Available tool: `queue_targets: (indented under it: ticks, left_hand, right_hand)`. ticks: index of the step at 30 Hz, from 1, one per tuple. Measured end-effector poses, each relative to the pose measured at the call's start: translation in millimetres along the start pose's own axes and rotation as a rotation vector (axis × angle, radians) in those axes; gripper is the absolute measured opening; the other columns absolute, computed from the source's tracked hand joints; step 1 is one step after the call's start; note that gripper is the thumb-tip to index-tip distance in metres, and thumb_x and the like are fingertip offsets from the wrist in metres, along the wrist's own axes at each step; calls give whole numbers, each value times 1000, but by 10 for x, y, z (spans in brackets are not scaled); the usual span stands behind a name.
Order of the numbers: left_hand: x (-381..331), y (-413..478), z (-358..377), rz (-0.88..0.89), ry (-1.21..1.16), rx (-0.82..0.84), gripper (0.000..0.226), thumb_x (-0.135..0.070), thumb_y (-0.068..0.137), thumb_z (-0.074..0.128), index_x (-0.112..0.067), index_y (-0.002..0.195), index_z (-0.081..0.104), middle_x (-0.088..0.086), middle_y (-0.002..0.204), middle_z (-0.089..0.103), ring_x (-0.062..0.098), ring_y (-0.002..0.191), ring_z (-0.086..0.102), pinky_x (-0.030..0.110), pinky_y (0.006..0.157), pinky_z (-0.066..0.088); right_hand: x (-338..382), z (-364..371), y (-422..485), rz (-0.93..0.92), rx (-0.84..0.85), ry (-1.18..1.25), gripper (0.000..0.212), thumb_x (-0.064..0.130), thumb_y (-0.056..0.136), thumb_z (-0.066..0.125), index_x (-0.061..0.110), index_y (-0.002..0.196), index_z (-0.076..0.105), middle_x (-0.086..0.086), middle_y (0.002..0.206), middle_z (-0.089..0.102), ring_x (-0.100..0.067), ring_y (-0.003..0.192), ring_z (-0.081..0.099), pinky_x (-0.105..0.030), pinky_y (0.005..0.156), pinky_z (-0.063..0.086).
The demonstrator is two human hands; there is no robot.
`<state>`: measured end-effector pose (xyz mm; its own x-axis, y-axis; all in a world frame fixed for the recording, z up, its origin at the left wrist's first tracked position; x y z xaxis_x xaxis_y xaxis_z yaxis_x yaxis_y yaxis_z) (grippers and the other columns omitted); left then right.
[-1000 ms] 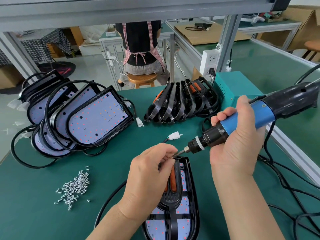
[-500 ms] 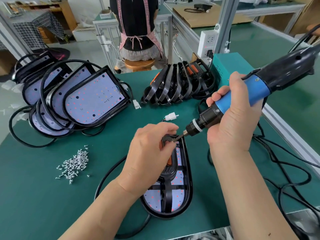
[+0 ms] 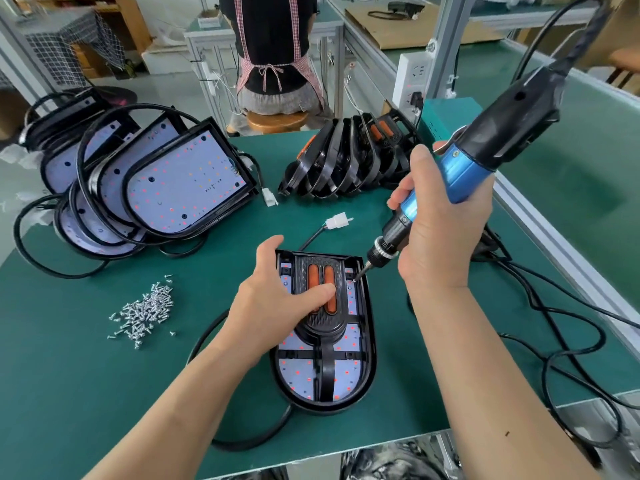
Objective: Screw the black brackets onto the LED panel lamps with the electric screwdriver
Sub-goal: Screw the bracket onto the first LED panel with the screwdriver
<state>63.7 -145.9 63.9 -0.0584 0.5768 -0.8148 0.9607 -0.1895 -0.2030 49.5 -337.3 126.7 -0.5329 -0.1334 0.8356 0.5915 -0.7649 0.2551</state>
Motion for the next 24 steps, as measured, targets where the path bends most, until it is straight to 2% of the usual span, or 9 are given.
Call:
queue_targets:
  ticks: [5, 13, 15, 20, 24]
  left_hand:
    - [23, 4, 27, -2, -37, -15, 88, -50, 70, 83, -49, 138, 27, -4, 107, 66, 13, 84, 67, 14, 56, 48]
    - [31, 15, 47, 13, -33, -38, 89, -50, 71, 83, -47, 140, 28, -1, 116, 64, 16, 93, 64, 38, 82, 56]
    - [32, 19, 51, 18, -27, -48, 90, -50, 70, 83, -46, 140, 28, 1, 119, 64, 17, 96, 63, 39, 86, 54]
    - [28, 11, 53, 22, -21, -48, 89, -51, 69, 82, -46, 140, 28, 0, 117, 64, 12, 90, 63, 37, 85, 54]
    - [19, 13, 52, 20, -11, -47, 88, -52, 70, 82, -47, 139, 28, -2, 113, 64, 9, 84, 63, 38, 79, 57]
  right_hand:
    - [26, 18, -7, -7, 16, -4, 21, 6, 93, 68, 8, 102, 49, -7, 66, 53, -19, 50, 50, -27, 55, 48]
    - [6, 59, -60, -16, 51, -26, 20, 5, 93, 67, 7, 102, 49, -2, 62, 53, -18, 48, 50, -26, 54, 47]
    - [2, 72, -69, -17, 57, -32, 20, 5, 92, 67, 7, 101, 49, 0, 60, 53, -18, 47, 50, -25, 53, 46]
    - [14, 85, -77, -20, 63, -29, 20, 5, 92, 68, 10, 99, 50, 4, 58, 54, -18, 47, 49, -24, 52, 45]
    - [53, 82, -51, -50, 43, -34, 20, 6, 92, 68, 11, 98, 49, 2, 60, 54, -18, 47, 50, -24, 52, 45]
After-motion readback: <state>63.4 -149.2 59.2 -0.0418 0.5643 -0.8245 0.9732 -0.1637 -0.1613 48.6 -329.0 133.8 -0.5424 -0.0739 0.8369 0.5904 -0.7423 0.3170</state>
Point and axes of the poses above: each hand's wrist, its own y-axis towards the middle knuckle, its own z-axis out of the palm, x = y × z, the point moved 2 cm from there along y, towards the middle knuckle
